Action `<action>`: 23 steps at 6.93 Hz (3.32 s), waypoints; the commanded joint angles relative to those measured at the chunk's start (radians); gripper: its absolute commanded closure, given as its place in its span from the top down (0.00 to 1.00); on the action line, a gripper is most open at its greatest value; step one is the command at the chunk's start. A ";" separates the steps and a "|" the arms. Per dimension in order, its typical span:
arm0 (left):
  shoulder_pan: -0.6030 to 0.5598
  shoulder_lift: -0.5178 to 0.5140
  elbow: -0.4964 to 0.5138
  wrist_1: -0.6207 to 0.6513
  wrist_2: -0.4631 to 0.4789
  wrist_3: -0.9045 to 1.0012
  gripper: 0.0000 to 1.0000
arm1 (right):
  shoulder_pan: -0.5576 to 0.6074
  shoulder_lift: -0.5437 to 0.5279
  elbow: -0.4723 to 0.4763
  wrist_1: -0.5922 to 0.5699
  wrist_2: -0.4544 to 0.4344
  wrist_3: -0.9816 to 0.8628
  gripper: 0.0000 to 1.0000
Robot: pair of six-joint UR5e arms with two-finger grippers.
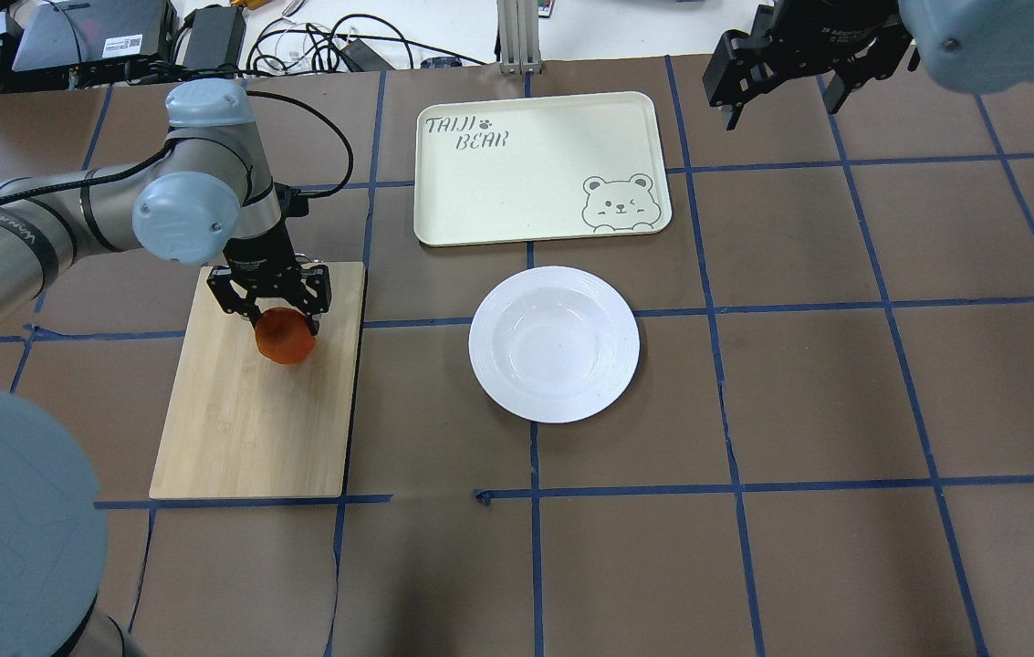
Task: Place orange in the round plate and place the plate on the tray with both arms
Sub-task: 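Lower the left gripper onto the orange on the cutting board and grasp it, then carry the orange with the left gripper onto the white plate, then open the left gripper and lift it away while the right gripper moves toward the plate, then lower the right gripper to the plate rim nearest it and grip the rim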
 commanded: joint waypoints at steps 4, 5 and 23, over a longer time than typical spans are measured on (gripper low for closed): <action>-0.196 -0.006 0.131 -0.021 -0.215 -0.336 0.27 | 0.000 -0.002 0.000 0.002 0.000 -0.001 1.00; -0.277 -0.014 0.157 0.041 -0.276 -0.467 0.28 | 0.000 -0.002 0.000 0.003 -0.002 -0.009 1.00; -0.206 0.436 0.191 -0.421 -0.089 -0.198 1.00 | -0.063 0.184 0.452 -0.378 0.455 0.061 1.00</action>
